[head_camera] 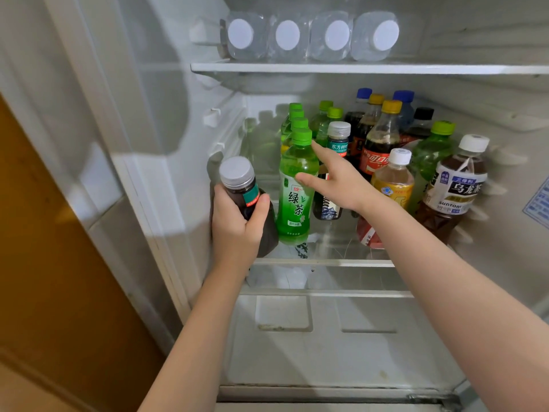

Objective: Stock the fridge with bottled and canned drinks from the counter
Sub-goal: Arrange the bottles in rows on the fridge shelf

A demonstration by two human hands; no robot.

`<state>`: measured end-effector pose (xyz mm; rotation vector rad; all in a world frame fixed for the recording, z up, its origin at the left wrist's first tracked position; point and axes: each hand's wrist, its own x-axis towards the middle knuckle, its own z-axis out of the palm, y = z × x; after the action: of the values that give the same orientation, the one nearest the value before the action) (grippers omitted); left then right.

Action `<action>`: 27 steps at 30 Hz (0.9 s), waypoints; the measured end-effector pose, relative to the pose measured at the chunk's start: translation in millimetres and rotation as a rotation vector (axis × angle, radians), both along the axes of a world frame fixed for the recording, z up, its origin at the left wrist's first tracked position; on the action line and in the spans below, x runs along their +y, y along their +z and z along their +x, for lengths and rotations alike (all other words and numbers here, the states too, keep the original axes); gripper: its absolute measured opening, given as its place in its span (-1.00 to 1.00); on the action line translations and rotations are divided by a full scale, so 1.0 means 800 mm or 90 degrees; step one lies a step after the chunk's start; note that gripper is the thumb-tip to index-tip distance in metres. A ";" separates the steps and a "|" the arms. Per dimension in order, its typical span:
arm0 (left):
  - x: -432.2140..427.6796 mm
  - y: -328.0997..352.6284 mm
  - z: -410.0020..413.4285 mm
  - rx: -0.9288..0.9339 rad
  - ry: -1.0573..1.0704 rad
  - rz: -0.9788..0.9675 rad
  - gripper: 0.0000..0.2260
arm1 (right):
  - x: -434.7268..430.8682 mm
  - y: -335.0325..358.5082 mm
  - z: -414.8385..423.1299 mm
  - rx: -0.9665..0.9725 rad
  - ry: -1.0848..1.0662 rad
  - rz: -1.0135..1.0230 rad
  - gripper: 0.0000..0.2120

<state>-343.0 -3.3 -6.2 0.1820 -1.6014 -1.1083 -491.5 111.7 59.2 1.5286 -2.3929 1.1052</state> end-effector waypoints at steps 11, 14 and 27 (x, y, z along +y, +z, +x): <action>-0.001 0.000 -0.002 -0.001 0.014 -0.026 -0.71 | 0.001 0.009 -0.002 0.005 0.037 0.044 -0.31; -0.001 0.001 -0.003 -0.001 0.023 -0.033 -0.70 | 0.003 0.009 -0.002 0.009 0.039 0.038 -0.33; -0.005 -0.002 -0.004 -0.024 0.022 -0.032 -0.74 | 0.005 -0.007 0.002 -0.102 0.041 -0.030 -0.26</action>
<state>-346.1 -7.3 -7.6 0.1978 -1.6527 -1.0426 -489.8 115.9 53.4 1.5685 -2.4133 1.3359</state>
